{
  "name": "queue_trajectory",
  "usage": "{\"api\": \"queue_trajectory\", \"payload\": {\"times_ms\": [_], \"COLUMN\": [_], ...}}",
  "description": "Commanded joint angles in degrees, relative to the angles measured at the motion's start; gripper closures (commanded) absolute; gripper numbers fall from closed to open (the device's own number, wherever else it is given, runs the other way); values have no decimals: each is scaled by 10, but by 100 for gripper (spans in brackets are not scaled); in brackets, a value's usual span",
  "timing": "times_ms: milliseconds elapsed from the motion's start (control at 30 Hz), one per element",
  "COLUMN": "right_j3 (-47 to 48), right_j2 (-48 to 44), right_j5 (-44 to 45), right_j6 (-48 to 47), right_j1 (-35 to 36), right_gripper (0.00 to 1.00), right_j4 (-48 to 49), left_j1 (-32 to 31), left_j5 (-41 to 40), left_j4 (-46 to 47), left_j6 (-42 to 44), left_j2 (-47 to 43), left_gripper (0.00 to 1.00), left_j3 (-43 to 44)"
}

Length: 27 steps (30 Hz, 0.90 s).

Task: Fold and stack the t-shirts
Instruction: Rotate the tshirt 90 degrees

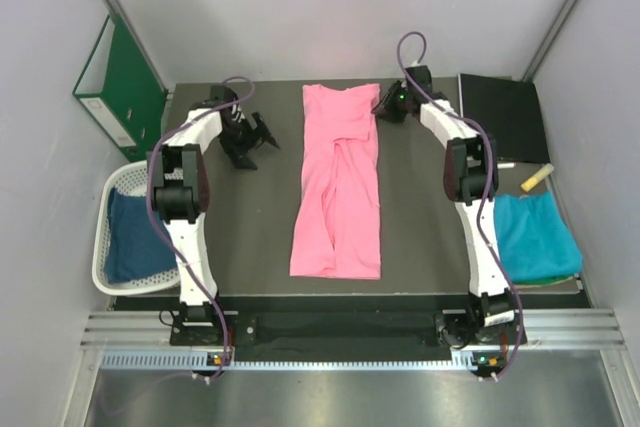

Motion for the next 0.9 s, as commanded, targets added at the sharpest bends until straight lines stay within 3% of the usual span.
{"api": "queue_trajectory", "payload": {"times_ms": [0,167,200,233,533,733,867], "right_j3": [42,-106,-129,-168,-347,-509,-578], "right_j2": [-22,-189,-215,-263,-420,-473,-494], "right_j5": [26,63,68,68,-25,-118,-142], "right_j6": [-42,-112,-138,-152,-257,-218,-177], "right_j1": [-12,-8,-7,-2,85,182,237], "right_gripper": [54,21,7,1,0,27,29], "right_j4": [-9,-17,-28,-37,-196,-175,-127], "left_j1": [-7,-13,-14,-14,-26,-32,-32], "left_j5": [23,34,35,35,32,44,37], "left_j4": [19,18,20,20,15,-8,-35], "left_j6": [19,25,26,26,25,23,28], "left_j2": [-54,-77,-82,-86,-157,-229,-267], "left_gripper": [1,1,1,1,1,1,1], "left_j3": [-16,-39,-45,-51,-137,-182,-192]}}
